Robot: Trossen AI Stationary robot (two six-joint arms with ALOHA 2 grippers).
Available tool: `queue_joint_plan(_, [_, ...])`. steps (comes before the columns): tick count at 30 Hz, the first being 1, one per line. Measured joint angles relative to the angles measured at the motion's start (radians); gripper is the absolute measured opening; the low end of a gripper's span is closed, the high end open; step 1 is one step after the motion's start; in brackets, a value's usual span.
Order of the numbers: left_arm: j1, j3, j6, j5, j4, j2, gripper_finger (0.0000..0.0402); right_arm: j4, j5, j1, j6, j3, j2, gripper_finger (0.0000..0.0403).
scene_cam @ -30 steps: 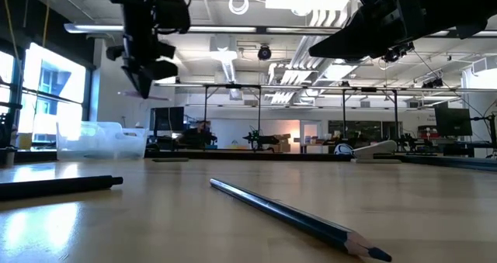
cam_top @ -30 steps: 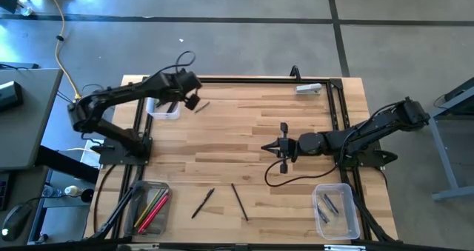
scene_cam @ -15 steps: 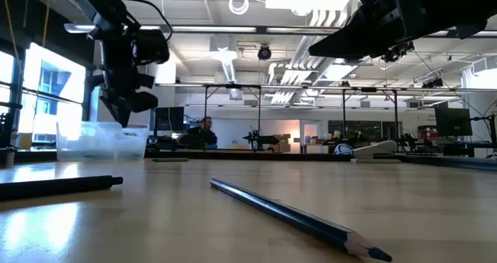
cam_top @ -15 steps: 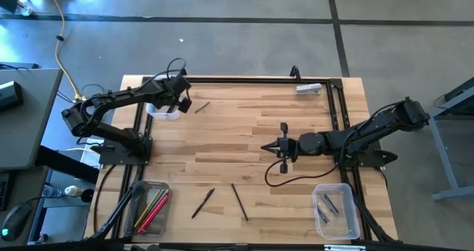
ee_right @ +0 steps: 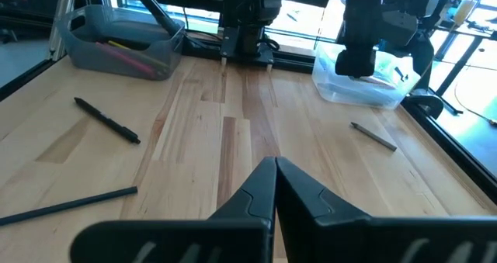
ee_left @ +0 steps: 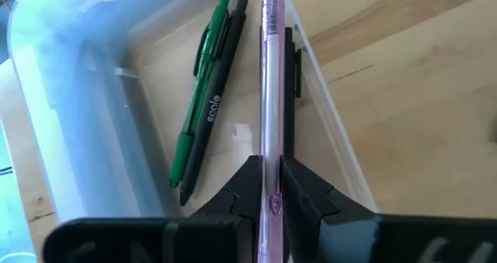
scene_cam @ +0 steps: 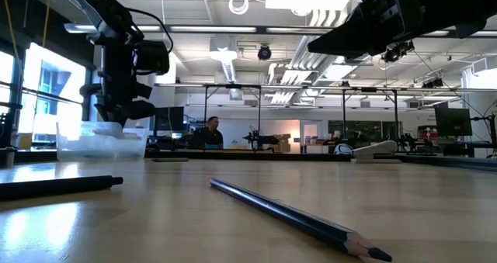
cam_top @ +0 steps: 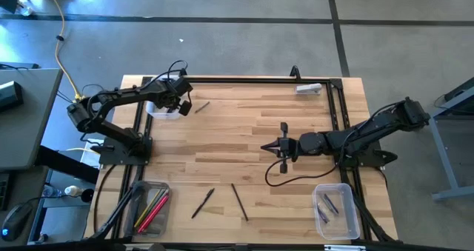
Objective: Sort crayons/erasers/pens/pencils in bins
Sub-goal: Put the violet pen into the top transparent bin, then put the gray crayon into the bottom transparent bin
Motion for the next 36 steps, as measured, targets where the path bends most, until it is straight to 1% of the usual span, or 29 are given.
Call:
queue_joint_plan(4, [0.000, 0.000, -0.018, -0.002, 0.003, 0.010, 0.0044, 0.000, 0.000, 0.000, 0.000, 0.000, 0.000, 0.0000])
queue_joint_plan(7, [0.000, 0.000, 0.010, 0.000, 0.001, 0.005, 0.0061, -0.001, 0.000, 0.000, 0.000, 0.000, 0.000, 0.0000])
queue_joint_plan(10, [-0.002, 0.000, 0.029, -0.001, -0.002, -0.016, 0.0069, -0.009, 0.000, 0.000, 0.000, 0.000, 0.000, 0.0000])
queue_joint_plan(14, [-0.004, 0.000, 0.067, -0.002, 0.004, -0.059, 0.0062, -0.010, 0.000, 0.000, 0.004, 0.000, 0.000, 0.0000])
queue_joint_plan(18, [-0.052, 0.000, 0.130, 0.008, 0.023, -0.133, 0.0038, -0.010, 0.000, 0.000, 0.004, 0.000, 0.000, 0.0000])
queue_joint_plan(22, [-0.140, 0.000, 0.215, 0.114, 0.093, -0.228, 0.0007, -0.009, 0.000, -0.005, -0.001, 0.000, 0.000, 0.0000])
queue_joint_plan(25, [-0.199, 0.001, 0.233, 0.213, 0.145, -0.295, 0.0003, -0.009, 0.000, -0.010, -0.001, 0.000, 0.000, 0.0000])
queue_joint_plan(28, [-0.233, 0.025, 0.230, 0.312, 0.149, -0.314, 0.0001, -0.009, 0.000, -0.011, 0.000, 0.000, 0.000, 0.0000])
queue_joint_plan(30, [-0.238, 0.041, 0.235, 0.384, 0.142, -0.295, 0.0000, -0.009, 0.000, -0.011, -0.001, 0.000, 0.000, 0.0000])
queue_joint_plan(31, [-0.238, 0.046, 0.243, 0.402, 0.137, -0.276, 0.0000, -0.009, 0.000, -0.011, -0.001, 0.000, 0.000, 0.0000])
queue_joint_plan(36, [-0.207, 0.067, 0.294, 0.416, 0.120, -0.113, 0.0000, -0.008, 0.000, -0.011, 0.000, 0.000, 0.000, 0.0000])
